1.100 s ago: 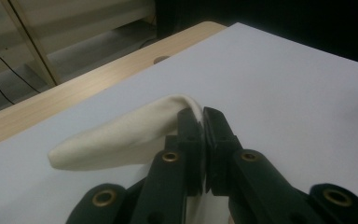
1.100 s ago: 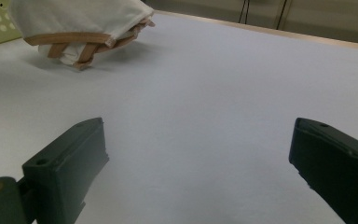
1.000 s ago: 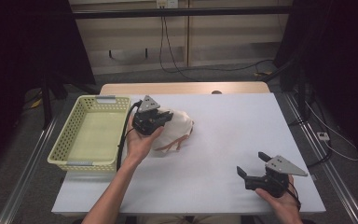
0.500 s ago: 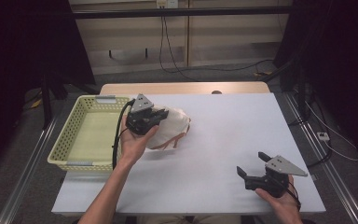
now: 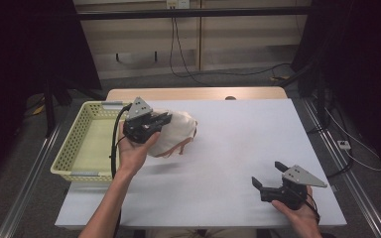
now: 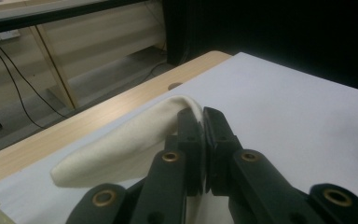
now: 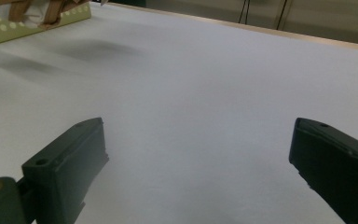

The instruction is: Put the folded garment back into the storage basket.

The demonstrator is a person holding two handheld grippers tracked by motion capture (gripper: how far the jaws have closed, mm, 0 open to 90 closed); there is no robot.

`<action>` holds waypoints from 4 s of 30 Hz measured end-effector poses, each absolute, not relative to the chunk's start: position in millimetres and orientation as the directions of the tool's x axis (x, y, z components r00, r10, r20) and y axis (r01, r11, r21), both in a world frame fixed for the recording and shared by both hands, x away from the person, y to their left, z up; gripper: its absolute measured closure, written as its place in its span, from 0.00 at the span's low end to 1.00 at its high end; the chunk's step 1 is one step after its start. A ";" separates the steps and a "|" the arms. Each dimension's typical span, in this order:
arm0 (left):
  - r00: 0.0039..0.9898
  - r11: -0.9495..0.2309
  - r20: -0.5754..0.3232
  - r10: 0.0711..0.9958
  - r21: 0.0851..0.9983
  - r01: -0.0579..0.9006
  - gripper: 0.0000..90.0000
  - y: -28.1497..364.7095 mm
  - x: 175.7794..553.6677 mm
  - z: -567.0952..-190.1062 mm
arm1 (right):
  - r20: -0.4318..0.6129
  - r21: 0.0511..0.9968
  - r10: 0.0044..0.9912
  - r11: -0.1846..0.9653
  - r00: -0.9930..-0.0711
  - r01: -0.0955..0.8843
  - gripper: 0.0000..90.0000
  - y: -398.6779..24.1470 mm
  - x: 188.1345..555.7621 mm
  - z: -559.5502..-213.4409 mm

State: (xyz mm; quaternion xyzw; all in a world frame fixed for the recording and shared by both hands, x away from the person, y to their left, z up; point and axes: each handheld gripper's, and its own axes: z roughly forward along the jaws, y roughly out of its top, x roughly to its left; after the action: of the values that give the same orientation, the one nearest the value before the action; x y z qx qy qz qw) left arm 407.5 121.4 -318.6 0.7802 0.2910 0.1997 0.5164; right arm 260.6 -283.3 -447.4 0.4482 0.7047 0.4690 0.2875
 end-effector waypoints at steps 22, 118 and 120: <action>0.740 -0.276 0.042 0.672 0.941 0.198 0.97 144.5 383.7 -291.6 | 0.010 0.922 0.896 0.164 -0.444 0.352 0.04 -281.7 259.9 -446.7; 0.520 -0.195 0.009 0.854 0.933 0.304 0.97 301.0 379.9 -278.6 | 0.011 0.922 0.894 0.164 -0.448 0.350 0.04 -282.0 258.8 -445.6; 0.511 -0.195 0.005 0.859 0.927 0.319 0.97 302.4 382.4 -282.1 | 0.012 0.921 0.894 0.164 -0.448 0.352 0.04 -281.4 258.8 -445.7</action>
State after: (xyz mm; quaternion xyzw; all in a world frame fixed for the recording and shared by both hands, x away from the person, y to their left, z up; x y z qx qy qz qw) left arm 382.4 302.4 -282.1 0.7212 0.4085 0.2783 0.4854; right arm 258.8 -281.4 -445.7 0.4405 0.7072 0.4733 0.2860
